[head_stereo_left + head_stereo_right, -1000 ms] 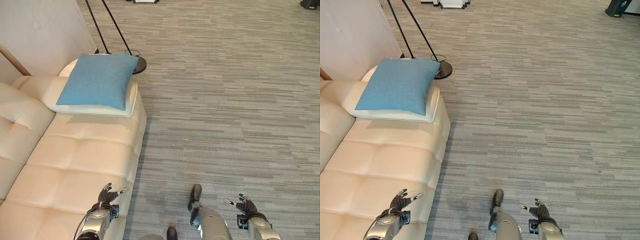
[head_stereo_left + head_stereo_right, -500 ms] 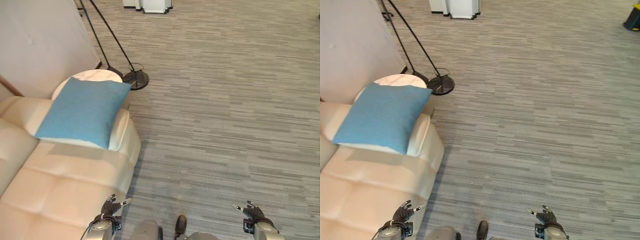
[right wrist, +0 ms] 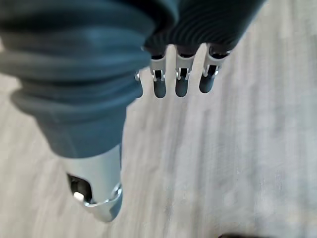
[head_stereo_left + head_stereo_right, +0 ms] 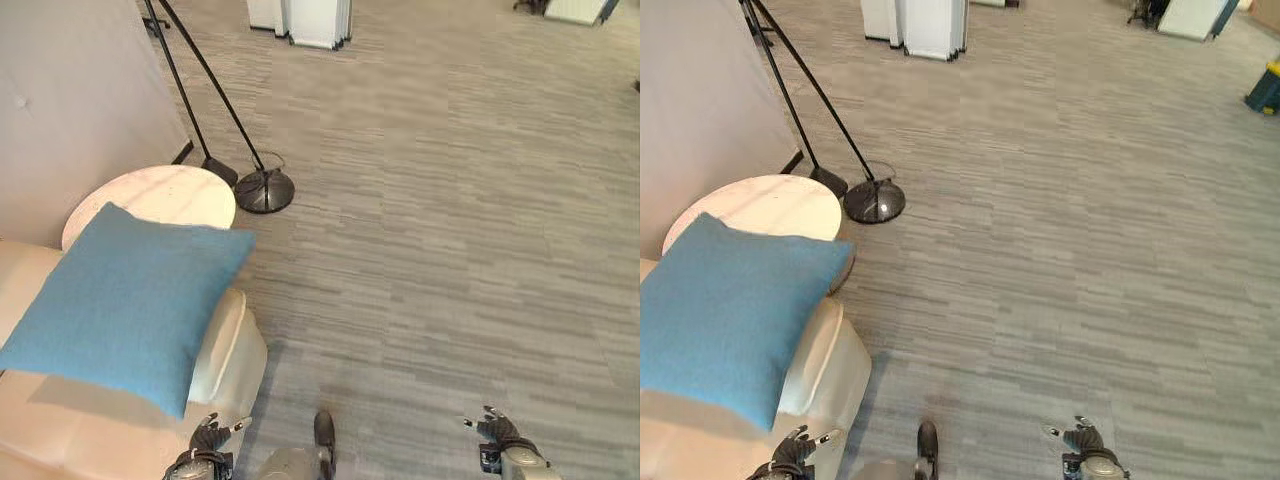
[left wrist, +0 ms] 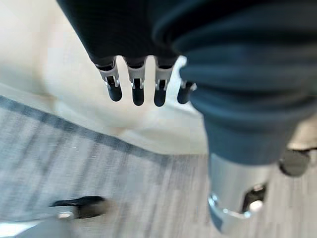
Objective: Pick up all the scattered cushions and arrange them neatly on the sofa.
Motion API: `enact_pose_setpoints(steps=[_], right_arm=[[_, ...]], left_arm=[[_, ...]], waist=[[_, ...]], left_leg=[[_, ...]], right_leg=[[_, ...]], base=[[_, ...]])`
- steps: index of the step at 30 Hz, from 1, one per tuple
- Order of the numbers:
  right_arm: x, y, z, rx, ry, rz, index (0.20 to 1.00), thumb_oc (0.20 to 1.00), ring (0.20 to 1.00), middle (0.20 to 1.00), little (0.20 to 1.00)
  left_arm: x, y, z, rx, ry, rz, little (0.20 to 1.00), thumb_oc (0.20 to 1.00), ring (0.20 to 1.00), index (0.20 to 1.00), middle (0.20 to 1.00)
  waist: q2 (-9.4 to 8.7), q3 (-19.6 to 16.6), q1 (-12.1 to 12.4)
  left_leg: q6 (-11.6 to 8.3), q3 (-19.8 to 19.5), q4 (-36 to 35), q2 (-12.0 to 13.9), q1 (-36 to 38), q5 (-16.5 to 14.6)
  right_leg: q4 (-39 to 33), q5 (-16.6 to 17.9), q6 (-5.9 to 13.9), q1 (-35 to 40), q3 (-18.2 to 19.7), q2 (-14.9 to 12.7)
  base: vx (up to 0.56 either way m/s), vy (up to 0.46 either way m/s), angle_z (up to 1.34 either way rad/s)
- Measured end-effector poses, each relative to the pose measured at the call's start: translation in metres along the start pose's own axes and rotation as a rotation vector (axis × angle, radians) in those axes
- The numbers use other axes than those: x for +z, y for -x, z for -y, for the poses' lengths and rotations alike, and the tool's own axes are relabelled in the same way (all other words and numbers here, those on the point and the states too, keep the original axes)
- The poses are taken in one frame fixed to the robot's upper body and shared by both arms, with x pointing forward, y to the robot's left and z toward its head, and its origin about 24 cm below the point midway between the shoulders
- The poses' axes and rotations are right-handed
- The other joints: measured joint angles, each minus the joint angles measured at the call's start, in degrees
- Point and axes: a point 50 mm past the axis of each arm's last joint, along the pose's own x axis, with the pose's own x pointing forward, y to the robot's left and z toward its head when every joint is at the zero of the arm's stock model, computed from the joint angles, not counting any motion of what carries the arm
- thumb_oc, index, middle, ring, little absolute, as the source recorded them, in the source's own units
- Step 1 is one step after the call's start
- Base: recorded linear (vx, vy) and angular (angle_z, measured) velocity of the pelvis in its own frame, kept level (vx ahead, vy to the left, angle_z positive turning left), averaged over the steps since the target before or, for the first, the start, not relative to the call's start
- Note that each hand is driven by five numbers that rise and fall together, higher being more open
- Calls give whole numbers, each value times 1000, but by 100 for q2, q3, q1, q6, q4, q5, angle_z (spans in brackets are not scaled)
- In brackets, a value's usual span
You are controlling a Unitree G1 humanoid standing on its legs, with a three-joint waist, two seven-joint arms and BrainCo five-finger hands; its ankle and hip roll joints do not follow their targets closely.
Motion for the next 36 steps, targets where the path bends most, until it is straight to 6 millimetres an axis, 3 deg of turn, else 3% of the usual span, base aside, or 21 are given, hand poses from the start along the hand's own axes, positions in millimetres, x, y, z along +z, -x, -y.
enact_pose_setpoints(steps=[2, 3, 5, 7, 8, 13, 14, 17, 19, 20, 21, 23, 24, 25, 26, 27, 28, 30, 33, 35, 36], right_arm=[[-5, 1, -2, 9, 4, -19, 1000, 1000, 1000, 1000, 1000], [-6, 1, -2, 11, 4, -25, 1000, 1000, 1000, 1000, 1000], [-3, 1, -1, 7, 6, -11, 1000, 1000, 1000, 1000, 1000], [-1, 1, 0, 7, 3, -2, 1000, 1000, 1000, 1000, 1000], [-2, 1, -1, 7, -2, -4, 1000, 1000, 1000, 1000, 1000], [-25, 4, -4, 7, -5, -89, 1000, 1000, 1000, 1000, 1000], [-29, 5, -8, 16, -11, -102, 1000, 1000, 1000, 1000, 1000], [-20, 2, -12, 25, -14, -81, 1000, 1000, 1000, 1000, 1000], [-19, 1, -11, 23, -10, -80, 1000, 1000, 1000, 1000, 1000], [-21, 3, -4, 8, -4, -76, 1000, 1000, 1000, 1000, 1000], [-45, 10, 5, -15, -3, -146, 1000, 1000, 1000, 1000, 1000], [-36, 7, 7, -17, -9, -109, 1000, 1000, 1000, 1000, 1000], [-27, 5, 4, -8, -16, -87, 1000, 1000, 1000, 1000, 1000], [-19, 3, 1, -2, -19, -66, 1000, 1000, 1000, 1000, 1000], [-2, -2, 8, -20, -23, -26, 1000, 1000, 1000, 1000, 1000], [2, -3, 10, -27, -34, -11, 1000, 1000, 1000, 1000, 1000], [-3, -3, 7, -26, -40, -38, 1000, 1000, 1000, 1000, 1000], [-9, -1, -2, -8, -41, -51, 1000, 1000, 1000, 1000, 1000], [-12, -1, -5, -5, -25, -67, 1000, 1000, 1000, 1000, 1000], [-10, -2, -11, 8, -33, -61, 1000, 1000, 1000, 1000, 1000], [-5, -5, -13, 9, -24, -79, 1000, 1000, 1000, 1000, 1000]], left_arm=[[22, -4, 10, -31, -19, 57, 1000, 1000, 1000, 1000, 1000], [27, -4, 13, -43, -23, 83, 1000, 1000, 1000, 1000, 1000], [31, -3, 16, -55, -37, 105, 1000, 1000, 1000, 1000, 1000], [27, -3, 18, -66, -56, 91, 1000, 1000, 1000, 1000, 1000], [23, -2, 18, -68, -61, 78, 1000, 1000, 1000, 1000, 1000], [21, -4, 18, -68, -79, 58, 1000, 1000, 1000, 1000, 1000], [20, -4, 15, -62, -90, 53, 1000, 1000, 1000, 1000, 1000], [-2, -1, 13, -55, -92, -11, 1000, 1000, 1000, 1000, 1000], [-5, -1, 8, -41, -96, -19, 1000, 1000, 1000, 1000, 1000], [0, -3, 21, -66, -86, -24, 1000, 1000, 1000, 1000, 1000], [26, -2, 47, -141, -42, 70, 1000, 1000, 1000, 1000, 1000], [29, 1, 52, -162, -37, 85, 1000, 1000, 1000, 1000, 1000], [31, 0, 48, -157, -45, 91, 1000, 1000, 1000, 1000, 1000], [35, -1, 44, -151, -53, 100, 1000, 1000, 1000, 1000, 1000], [34, 1, 51, -164, -9, 100, 1000, 1000, 1000, 1000, 1000], [40, 1, 47, -155, -6, 124, 1000, 1000, 1000, 1000, 1000], [37, -2, 42, -142, -23, 99, 1000, 1000, 1000, 1000, 1000], [33, -3, 33, -122, -38, 87, 1000, 1000, 1000, 1000, 1000], [22, -3, 28, -104, -49, 45, 1000, 1000, 1000, 1000, 1000], [17, -2, 27, -102, -47, 29, 1000, 1000, 1000, 1000, 1000], [10, -1, 31, -105, -15, 10, 1000, 1000, 1000, 1000, 1000]], waist=[[36, 55, -12], [86, 60, -51], [174, 48, 179], [256, 52, 37], [279, 61, 35], [67, -133, -46], [-150, -181, -45], [10, -282, 43], [-40, -208, 61], [-12, 28, -129], [-118, 246, -119], [-85, 464, -111], [-183, 487, -106], [-173, 475, -153], [259, 480, -143], [154, 461, -174], [80, 514, -226], [-194, 442, -188], [-271, 529, -106], [-359, 520, -82], [-16, 507, 56]], left_leg=[[54, -471, -41, -134, 346, -61], [62, -529, -142, -138, 581, -88], [-114, -896, -166, -152, 840, -409], [-107, -1204, -96, -100, 885, -432], [-172, -1497, -93, -73, 1000, -474], [-294, -2569, 111, -144, 1204, -748], [-350, -2756, 129, -178, 1260, -826], [-574, -2965, 76, 277, 1417, -1075], [-770, -3191, 270, 712, 1145, -1160], [-945, -3369, 1195, 576, 383, -1231], [-1029, -3016, 2416, 302, -256, -1189], [-961, -1110, 3415, 713, -858, -1236], [-906, -573, 3188, 629, -874, -1286], [-816, -203, 2829, 516, -893, -1296], [-796, -236, 2073, 815, -856, -1224], [-866, -329, 1793, 716, -854, -1194], [-803, -509, 1183, 696, -694, -995], [-1064, -516, 62, 616, -428, -791], [-1334, 135, -191, 1047, -289, -547], [-1233, 340, -123, 1093, -54, -589], [-1081, 452, 39, 1508, -62, -589]], right_leg=[[1243, 174, -132, -930, -2, -298], [961, 86, -245, -1164, 133, -313], [-661, 69, -484, -1744, 510, -303], [-2006, 259, -595, -1727, 842, -162], [-2928, 484, -653, -1645, 1463, 140], [-4847, 1435, -436, -1072, 2535, 532], [-5001, 1602, -512, -927, 2477, 464], [-4859, 1881, -594, -747, 1855, 587], [-4731, 1757, -904, -549, 1844, 842], [-4837, 1863, -1266, -520, 1171, 841], [-4809, 1649, -1463, -451, 861, 727], [-5082, 1579, -1618, -214, 316, 794], [-5204, 1577, -1539, -218, 119, 763], [-5432, 1389, -929, -132, 21, 776], [-4238, 712, -1229, -554, 51, 998], [-3356, 325, -1211, -802, 340, 621], [-3688, 423, -1374, -610, 62, 593], [-4542, 654, -1055, -382, 48, 662], [-5551, 915, -851, -48, -154, 992], [-5584, 845, -713, 48, -60, 1035], [-3835, 301, -1198, -319, -627, 1010]], base=[[145, 31, 122], [174, -33, 140], [214, -102, 113], [158, -139, 130], [167, -162, 116], [159, -250, 120], [275, -471, 95], [189, -481, 47], [148, -643, 109], [63, -446, 270], [17, -243, 305], [38, -189, 186], [72, -61, 118], [91, -47, 93], [117, -36, 85], [84, -25, 100], [121, -22, 102], [143, -12, 99], [214, 40, 72], [571, 206, 32], [519, 248, -14]])
